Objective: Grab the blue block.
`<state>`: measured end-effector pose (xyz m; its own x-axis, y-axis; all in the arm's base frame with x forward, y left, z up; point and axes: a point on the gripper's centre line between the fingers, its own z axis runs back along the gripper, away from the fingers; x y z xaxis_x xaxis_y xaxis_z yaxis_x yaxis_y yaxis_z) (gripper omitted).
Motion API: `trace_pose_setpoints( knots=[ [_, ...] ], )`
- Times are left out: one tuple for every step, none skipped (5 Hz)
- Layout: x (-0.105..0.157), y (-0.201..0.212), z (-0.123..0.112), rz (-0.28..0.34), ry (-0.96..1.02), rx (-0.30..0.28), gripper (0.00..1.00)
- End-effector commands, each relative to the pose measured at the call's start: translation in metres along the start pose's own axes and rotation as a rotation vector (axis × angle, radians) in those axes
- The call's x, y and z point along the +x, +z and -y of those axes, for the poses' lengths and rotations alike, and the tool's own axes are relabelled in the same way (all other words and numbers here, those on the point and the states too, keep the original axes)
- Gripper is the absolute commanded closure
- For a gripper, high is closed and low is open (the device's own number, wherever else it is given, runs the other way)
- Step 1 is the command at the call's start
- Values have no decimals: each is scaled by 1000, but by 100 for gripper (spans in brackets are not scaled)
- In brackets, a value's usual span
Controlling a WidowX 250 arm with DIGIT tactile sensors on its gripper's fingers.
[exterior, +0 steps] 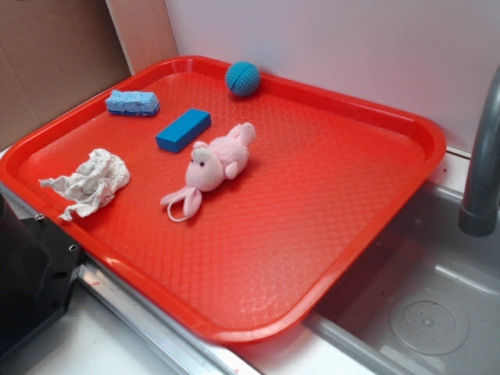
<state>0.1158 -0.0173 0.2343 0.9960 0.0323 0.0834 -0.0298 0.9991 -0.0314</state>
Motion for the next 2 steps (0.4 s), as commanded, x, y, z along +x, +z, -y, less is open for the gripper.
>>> trace_pose_setpoints(
  knots=[
    [0,0,0,0,0,0,0],
    [11,-3,-4,40,48,4,0]
  ],
)
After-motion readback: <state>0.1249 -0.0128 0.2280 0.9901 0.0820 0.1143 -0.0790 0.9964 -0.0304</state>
